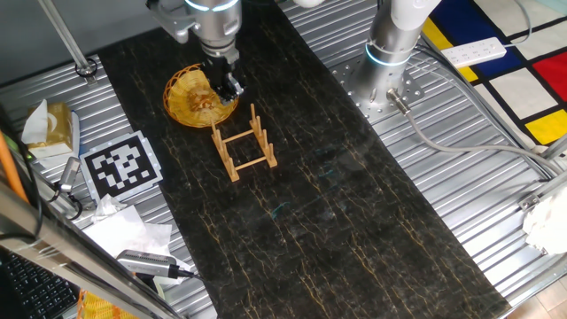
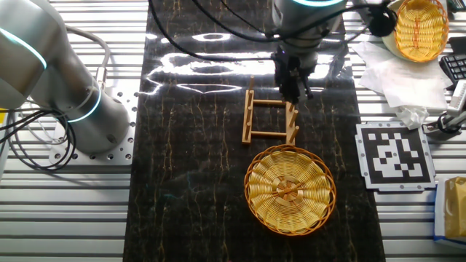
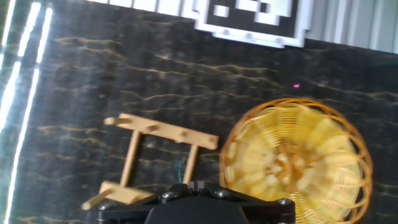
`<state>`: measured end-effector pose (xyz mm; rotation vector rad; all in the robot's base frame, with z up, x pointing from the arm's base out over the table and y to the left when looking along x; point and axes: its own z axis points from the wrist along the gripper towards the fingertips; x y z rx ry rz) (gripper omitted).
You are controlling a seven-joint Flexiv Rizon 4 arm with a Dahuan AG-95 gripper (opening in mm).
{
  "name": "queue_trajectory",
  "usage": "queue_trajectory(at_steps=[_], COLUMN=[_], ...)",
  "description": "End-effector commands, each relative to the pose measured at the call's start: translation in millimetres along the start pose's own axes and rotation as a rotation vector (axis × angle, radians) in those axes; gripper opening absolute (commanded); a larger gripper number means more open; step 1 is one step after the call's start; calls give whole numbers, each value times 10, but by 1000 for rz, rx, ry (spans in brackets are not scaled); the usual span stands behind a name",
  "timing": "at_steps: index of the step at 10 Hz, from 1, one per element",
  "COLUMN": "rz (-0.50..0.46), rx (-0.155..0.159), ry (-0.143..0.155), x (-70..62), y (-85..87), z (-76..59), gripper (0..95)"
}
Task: Take the dish off the dish rack
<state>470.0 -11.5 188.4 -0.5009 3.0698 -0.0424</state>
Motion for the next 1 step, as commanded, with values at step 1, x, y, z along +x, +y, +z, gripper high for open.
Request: queue_trajectory(at_steps=[1], rz=[-2], rx=[5], ry=[3], x=[34], y=[31], z=[5], gripper=[0])
